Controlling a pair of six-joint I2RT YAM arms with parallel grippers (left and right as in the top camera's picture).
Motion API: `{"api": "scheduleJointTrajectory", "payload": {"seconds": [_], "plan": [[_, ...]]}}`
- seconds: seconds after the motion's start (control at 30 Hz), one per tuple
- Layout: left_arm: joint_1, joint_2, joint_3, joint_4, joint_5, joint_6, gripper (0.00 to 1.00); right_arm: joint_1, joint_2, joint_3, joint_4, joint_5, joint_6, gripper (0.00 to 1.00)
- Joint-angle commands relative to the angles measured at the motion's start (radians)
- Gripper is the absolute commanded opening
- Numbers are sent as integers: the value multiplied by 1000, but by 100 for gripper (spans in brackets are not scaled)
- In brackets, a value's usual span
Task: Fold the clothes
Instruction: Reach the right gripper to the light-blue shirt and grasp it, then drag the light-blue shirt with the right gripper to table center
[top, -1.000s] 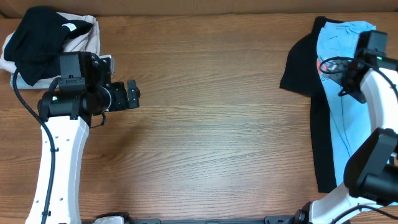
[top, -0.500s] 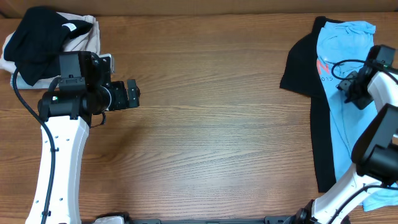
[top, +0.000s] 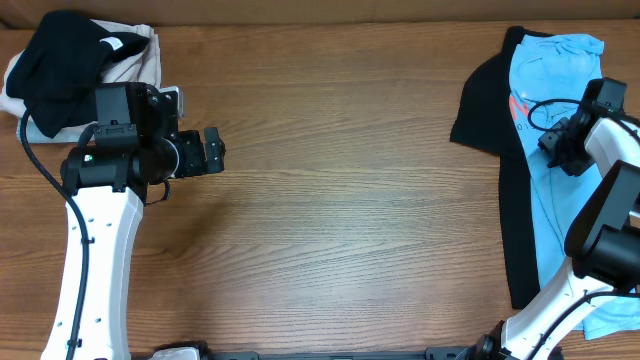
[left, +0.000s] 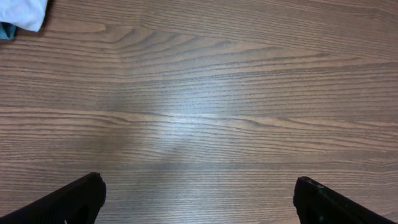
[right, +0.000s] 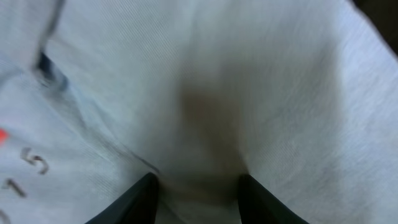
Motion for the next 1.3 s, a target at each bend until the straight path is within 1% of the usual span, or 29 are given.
{"api": "scheduleJointTrajectory", "payload": {"seconds": [0.0, 0.03, 0.1, 0.17, 0.23, 0.33, 0.37, 0.57, 0.67, 0.73, 0.87, 1.0, 1.13, 1.27], "plan": [[-8, 5, 21, 1, 6, 27, 100, 4, -3, -46, 21, -2, 3, 45], [-8, 5, 21, 1, 6, 27, 100, 4, -3, -53, 27, -3, 3, 45], [-8, 5, 21, 2, 6, 27, 100, 4, -3, -54, 29, -3, 3, 41], [-8, 5, 21, 2, 6, 27, 100, 4, -3, -54, 34, -3, 3, 32], [-8, 5, 21, 2, 6, 27, 100, 4, -3, -54, 42, -21, 2, 25], [-8, 5, 21, 4, 6, 27, 100, 4, -4, -47, 44, -65, 0, 10], [-8, 5, 21, 5, 6, 27, 100, 4, -4, -43, 40, -71, -6, 4], [-8, 5, 21, 17, 6, 27, 100, 4, -26, 14, -32, -72, -25, 4], [-7, 5, 21, 32, 6, 26, 100, 4, -68, 54, -89, -73, -29, 4], [-7, 5, 21, 48, 6, 26, 100, 4, -100, 89, -138, -98, -58, 4], [-7, 5, 21, 70, 6, 27, 100, 4, -165, 203, -303, -162, -115, 4], [-6, 5, 21, 84, 5, 27, 100, 13, -211, 333, -472, -267, -201, 4], [-5, 5, 21, 88, 5, 27, 100, 83, -234, 460, -645, -386, -291, 4], [-4, 5, 22, 113, 5, 27, 100, 240, -236, 560, -782, -422, -315, 4]]}}
